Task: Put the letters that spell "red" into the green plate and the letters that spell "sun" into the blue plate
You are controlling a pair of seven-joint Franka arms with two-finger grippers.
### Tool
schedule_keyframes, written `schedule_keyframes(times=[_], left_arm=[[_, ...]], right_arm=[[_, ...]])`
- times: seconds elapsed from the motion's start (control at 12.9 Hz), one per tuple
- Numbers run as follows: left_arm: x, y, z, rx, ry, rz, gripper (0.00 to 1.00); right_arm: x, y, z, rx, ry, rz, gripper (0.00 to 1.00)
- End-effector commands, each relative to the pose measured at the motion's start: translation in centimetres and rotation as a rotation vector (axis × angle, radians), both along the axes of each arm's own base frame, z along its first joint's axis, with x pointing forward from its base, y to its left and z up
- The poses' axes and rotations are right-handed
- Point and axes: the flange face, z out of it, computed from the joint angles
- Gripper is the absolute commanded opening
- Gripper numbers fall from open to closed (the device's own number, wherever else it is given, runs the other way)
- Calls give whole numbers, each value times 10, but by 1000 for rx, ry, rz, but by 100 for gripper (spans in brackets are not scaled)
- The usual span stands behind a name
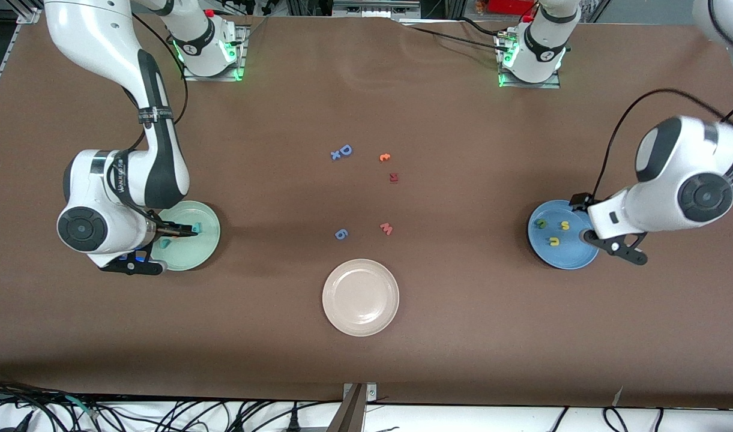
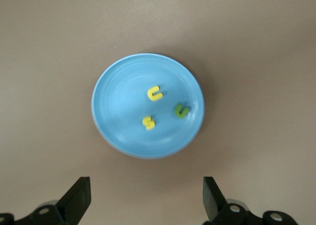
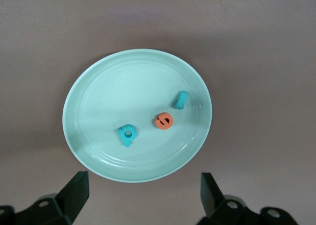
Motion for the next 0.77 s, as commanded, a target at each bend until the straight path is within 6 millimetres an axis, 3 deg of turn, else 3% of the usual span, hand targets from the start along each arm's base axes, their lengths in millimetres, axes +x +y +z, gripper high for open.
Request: schedule_keyframes(times=[0.0,0.31,0.54,0.7], left_arm=[[0,-22,77,-17,-18,4,100],[8,-17,143,-65,-114,34,100],[9,-12,157,-74,-141,51,100],[-9,-28,186,-32,-187,60,100]], right_arm=[[-1,-3,17,29,-2,-2,100],[0,-3,48,38,11,-7,100],[1,-7,70,113,37,-62,100],[0,-6,87,131,59,-72,100]])
